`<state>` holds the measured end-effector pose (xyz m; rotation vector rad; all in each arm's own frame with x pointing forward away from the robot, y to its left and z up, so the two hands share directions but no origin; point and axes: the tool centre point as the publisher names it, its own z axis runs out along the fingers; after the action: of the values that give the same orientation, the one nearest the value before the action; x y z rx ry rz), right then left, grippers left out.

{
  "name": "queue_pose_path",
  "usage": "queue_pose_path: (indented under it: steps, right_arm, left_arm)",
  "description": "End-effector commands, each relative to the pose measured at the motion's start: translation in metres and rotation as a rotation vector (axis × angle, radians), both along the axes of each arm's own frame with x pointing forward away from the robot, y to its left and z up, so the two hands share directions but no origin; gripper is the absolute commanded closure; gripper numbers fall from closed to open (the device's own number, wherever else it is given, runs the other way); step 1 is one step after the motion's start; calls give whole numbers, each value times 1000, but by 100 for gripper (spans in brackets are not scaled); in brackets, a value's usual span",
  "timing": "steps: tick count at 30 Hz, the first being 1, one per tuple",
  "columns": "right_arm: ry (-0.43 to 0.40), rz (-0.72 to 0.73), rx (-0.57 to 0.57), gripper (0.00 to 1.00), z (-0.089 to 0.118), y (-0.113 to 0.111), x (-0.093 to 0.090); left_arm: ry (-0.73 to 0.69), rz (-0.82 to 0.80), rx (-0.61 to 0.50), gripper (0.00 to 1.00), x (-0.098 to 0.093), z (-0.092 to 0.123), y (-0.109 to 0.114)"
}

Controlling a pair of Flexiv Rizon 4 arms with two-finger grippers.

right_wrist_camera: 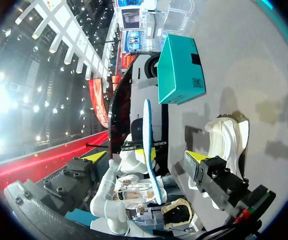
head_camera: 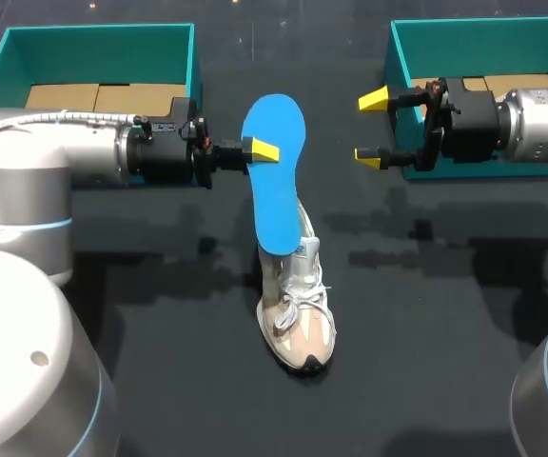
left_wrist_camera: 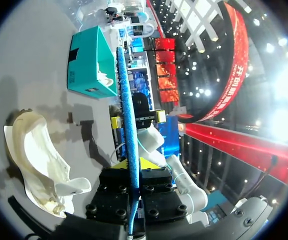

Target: Take the shoe out of the shoebox, open the shoe tongue, remove and reinsert the insole, then place the shoe into the shoebox

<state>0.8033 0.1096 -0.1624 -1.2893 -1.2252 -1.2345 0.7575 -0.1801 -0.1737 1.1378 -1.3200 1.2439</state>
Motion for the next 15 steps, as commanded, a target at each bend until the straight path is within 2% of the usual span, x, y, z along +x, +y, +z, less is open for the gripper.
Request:
queue_pose_path:
  steps: [1, 9, 15]
  right_arm:
    - [-10, 10, -37, 0, 5, -4, -3]
    - [-20, 23, -146, 0, 18, -11, -3]
    - [-3, 51, -324, 0, 37, -12, -3]
  left_arm:
    - [7, 7, -1, 100, -1, -4, -2]
    - [28, 26, 11, 100, 1, -6, -2]
    - [28, 26, 11, 100, 1, -6, -2]
